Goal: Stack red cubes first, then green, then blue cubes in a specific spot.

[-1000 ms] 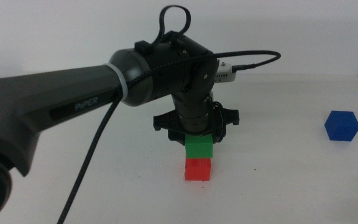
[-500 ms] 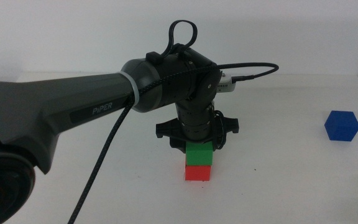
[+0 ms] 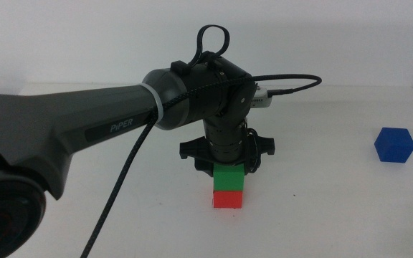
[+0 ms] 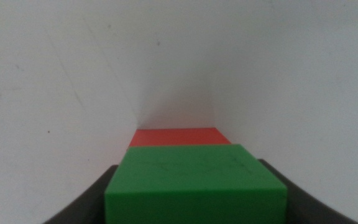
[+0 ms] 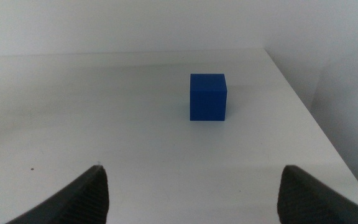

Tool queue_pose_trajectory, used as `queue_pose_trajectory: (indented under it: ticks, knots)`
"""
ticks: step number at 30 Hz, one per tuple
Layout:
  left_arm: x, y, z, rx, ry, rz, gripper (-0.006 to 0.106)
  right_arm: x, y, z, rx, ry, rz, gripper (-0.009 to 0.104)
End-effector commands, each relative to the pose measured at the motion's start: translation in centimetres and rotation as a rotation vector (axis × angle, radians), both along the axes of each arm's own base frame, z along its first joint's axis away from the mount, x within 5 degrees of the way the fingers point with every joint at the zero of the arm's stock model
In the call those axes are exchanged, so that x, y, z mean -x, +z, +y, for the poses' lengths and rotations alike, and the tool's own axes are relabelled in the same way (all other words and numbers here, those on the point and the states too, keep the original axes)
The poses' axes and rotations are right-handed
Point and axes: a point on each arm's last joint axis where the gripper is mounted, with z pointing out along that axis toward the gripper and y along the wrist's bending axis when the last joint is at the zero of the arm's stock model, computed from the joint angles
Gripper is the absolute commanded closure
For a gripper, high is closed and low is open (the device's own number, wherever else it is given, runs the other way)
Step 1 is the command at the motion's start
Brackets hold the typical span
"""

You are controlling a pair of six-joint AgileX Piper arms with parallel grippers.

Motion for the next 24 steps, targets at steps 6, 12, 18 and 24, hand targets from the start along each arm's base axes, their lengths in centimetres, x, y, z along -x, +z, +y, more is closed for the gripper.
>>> queue_pose_trajectory:
  ticks: [6, 12, 18, 24]
  knots:
    - [-0.1, -0.3, -0.1, -0.007, -0.021, -0.007, 0.009, 0.0, 0.0, 0.0, 0.009, -0.001, -0.015, 0.008]
    - [0.6, 8.1, 0.8, 0.035, -0.192, -0.182, 0.007, 0.0, 0.0, 0.0, 0.009, -0.001, -0.015, 0.008]
    - [5.1, 21.3, 7.0, 0.04, -0.322, -0.48, 0.007, 0.0, 0.0, 0.0, 0.009, -0.001, -0.015, 0.008]
    - [12.7, 24.9, 13.7, 0.002, -0.474, -0.603, 0.007, 0.0, 0.0, 0.0, 0.009, -0.001, -0.015, 0.008]
